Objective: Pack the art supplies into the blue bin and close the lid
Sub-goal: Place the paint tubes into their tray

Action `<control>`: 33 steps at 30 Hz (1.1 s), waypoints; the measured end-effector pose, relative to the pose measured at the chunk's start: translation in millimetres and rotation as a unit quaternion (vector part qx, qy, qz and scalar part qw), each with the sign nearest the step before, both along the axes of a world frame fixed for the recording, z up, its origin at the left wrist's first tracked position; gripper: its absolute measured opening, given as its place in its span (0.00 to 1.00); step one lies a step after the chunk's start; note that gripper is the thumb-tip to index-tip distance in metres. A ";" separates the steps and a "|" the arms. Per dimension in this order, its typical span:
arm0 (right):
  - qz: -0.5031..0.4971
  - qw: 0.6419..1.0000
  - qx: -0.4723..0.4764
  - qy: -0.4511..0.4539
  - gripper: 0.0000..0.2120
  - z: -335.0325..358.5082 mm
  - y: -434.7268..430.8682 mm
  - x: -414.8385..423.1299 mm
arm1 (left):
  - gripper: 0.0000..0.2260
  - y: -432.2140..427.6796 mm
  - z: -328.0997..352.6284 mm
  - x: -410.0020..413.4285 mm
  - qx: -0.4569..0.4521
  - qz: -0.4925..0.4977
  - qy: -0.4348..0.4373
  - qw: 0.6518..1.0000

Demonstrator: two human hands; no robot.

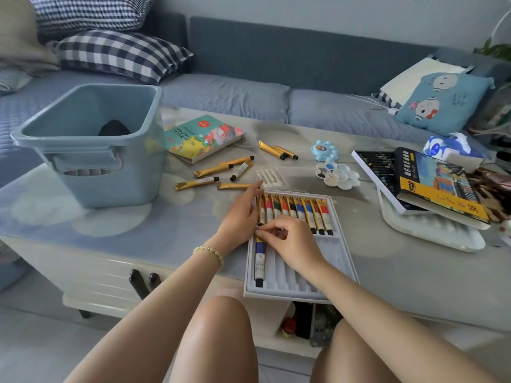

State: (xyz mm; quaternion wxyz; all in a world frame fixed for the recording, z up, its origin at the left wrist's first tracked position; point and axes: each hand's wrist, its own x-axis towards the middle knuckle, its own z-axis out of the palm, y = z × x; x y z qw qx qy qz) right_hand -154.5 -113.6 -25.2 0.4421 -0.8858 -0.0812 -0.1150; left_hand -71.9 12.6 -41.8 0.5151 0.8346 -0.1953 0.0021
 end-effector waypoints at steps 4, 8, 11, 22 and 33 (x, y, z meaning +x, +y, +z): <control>0.008 0.999 -0.029 -0.027 0.05 -5.0 -0.1 -1.8 | 0.25 0.7 -0.2 -0.6 -0.006 0.001 -0.004 1.000; 0.026 0.999 -0.023 0.025 0.10 1.2 -5.1 1.7 | 0.22 5.6 1.6 0.1 -0.061 0.008 -0.006 0.998; 0.025 0.999 0.015 0.036 0.11 13.8 -12.6 18.7 | 0.20 22.6 8.5 15.8 -0.025 0.082 -0.059 0.995; 0.036 0.984 -0.170 0.033 0.10 51.5 -0.9 123.5 | 0.15 99.0 25.1 86.4 0.353 0.124 -0.085 0.923; 0.087 0.899 -0.429 -0.025 0.16 25.6 44.0 163.6 | 0.11 117.8 36.3 78.0 0.289 0.198 -0.021 0.936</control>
